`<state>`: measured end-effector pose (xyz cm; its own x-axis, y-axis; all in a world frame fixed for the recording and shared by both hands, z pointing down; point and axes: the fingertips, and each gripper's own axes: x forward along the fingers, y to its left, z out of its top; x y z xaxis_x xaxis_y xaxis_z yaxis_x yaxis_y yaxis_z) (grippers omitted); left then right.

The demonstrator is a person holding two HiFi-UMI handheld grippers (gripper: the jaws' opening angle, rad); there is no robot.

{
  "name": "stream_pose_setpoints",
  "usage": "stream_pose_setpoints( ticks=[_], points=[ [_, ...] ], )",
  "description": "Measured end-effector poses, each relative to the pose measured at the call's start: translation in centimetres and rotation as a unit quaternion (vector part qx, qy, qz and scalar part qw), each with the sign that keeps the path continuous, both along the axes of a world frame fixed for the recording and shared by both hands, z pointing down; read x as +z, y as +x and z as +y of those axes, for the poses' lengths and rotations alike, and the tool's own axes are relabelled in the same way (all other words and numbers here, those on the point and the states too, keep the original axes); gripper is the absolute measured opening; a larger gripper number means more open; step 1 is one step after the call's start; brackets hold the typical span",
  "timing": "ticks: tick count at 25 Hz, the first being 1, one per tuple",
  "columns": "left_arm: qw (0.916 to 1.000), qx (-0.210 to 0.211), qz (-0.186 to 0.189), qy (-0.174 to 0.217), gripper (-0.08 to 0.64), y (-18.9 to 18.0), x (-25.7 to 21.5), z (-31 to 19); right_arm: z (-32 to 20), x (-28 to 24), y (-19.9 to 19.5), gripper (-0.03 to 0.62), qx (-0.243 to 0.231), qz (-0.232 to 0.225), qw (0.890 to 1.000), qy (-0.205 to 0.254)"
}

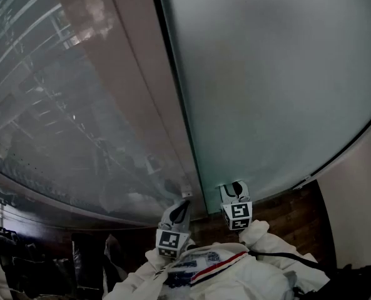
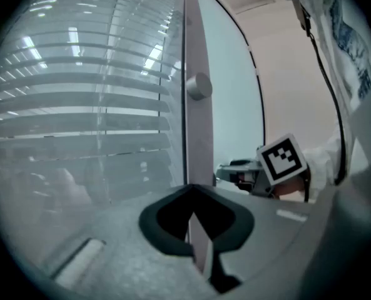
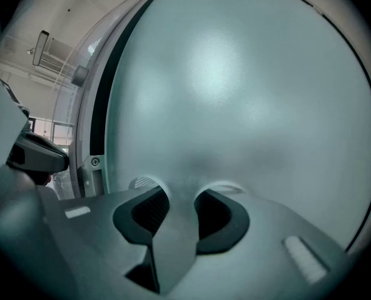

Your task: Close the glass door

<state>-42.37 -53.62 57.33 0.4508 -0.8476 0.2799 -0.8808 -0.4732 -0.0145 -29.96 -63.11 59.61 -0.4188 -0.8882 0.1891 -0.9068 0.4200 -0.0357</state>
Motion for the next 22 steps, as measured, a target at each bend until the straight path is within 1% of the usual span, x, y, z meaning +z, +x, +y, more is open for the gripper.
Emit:
stream_pose_setpoints(
  ticks=[4,8,10,12,14,17,19,22],
  points=[
    [0.9993,-0.036,0.000,0.013,0.003,-0.3,0.3,0.4,0.6,0.0,-0.4,0.121,-0.003,-0.004,1.000,0.006],
    [0.9957,-0.091,0.002,0.022,0.002,-0.8,-0.8,0.5,0.1,-0.1,-0.6,0.128,0.003,0.003,1.000,0.008],
    [0.9942,-0.104,0.001,0.027,0.003,-0.9,-1.5,1.1,0.2,-0.2,-0.5,0.165,0.008,0.009,1.000,0.004],
    [0.9933,-0.113,-0.005,0.026,0.002,-0.8,-1.5,2.3,1.1,-0.4,-0.2,0.167,0.007,0.019,1.000,0.004],
    [0.9925,-0.120,-0.008,0.021,0.002,-0.8,-1.4,3.6,2.2,-0.5,0.5,0.163,0.008,0.018,1.000,0.001],
    [0.9915,-0.128,-0.015,0.017,0.002,-1.2,-1.0,5.5,4.4,-0.3,2.0,0.107,0.026,0.009,1.000,-0.014],
    [0.9913,-0.130,-0.018,0.015,0.003,-1.8,-0.8,7.3,6.9,-0.3,2.4,0.008,0.034,0.003,0.999,-0.017],
    [0.9918,-0.125,-0.018,0.017,0.002,-1.9,-0.9,8.3,9.1,-0.7,2.6,0.008,0.024,-0.011,0.999,-0.025]
  ],
)
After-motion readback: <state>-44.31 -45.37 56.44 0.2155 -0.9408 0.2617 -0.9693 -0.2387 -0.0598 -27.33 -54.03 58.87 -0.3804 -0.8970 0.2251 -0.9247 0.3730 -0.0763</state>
